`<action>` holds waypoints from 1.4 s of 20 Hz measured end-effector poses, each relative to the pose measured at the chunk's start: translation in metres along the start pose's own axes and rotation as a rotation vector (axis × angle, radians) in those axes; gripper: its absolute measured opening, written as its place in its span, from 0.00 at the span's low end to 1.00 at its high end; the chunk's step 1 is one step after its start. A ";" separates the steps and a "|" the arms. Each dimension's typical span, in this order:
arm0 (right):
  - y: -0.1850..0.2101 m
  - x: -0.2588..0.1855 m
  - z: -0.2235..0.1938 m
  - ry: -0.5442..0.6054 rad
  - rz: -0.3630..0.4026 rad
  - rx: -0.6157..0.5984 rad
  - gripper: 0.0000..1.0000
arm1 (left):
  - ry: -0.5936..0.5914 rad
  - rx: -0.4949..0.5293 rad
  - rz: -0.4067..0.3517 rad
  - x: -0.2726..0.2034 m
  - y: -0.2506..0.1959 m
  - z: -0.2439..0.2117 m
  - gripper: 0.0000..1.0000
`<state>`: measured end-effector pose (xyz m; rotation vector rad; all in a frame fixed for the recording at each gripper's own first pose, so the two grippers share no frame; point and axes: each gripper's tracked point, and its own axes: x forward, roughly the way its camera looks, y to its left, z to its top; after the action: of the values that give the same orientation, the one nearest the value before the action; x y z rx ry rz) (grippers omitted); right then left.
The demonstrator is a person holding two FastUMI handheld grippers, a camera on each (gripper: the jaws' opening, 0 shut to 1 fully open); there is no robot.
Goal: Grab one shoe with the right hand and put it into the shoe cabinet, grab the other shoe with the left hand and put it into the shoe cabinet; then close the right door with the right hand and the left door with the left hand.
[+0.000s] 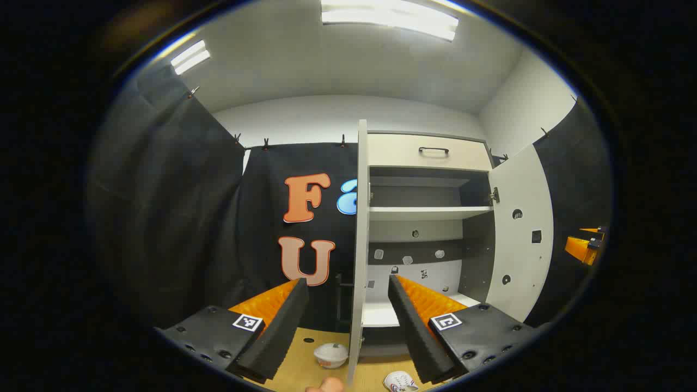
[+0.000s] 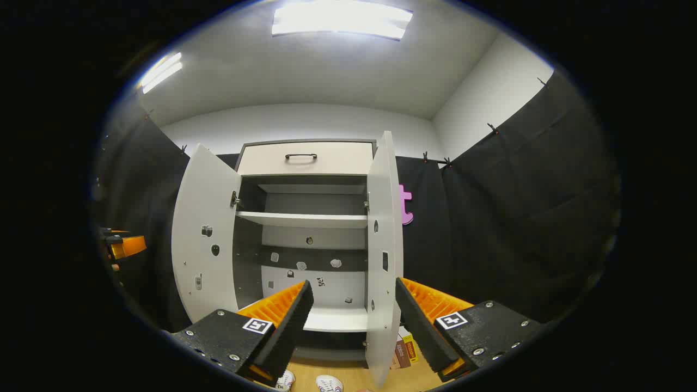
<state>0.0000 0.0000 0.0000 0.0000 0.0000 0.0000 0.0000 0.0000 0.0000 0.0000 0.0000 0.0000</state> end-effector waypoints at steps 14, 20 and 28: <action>-0.001 0.008 -0.009 0.014 0.003 -0.002 0.94 | 0.015 -0.002 -0.007 0.001 -0.002 -0.003 0.94; -0.001 0.008 -0.009 0.011 0.003 -0.001 0.94 | 0.025 -0.005 -0.002 0.003 -0.002 -0.005 0.94; 0.001 0.011 -0.037 0.039 0.002 -0.019 0.94 | 0.013 -0.001 -0.012 0.003 -0.003 -0.004 0.94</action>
<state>0.0109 0.0013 -0.0368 -0.0186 0.0395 0.0016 0.0031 -0.0031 -0.0043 -0.0009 0.0128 -0.0117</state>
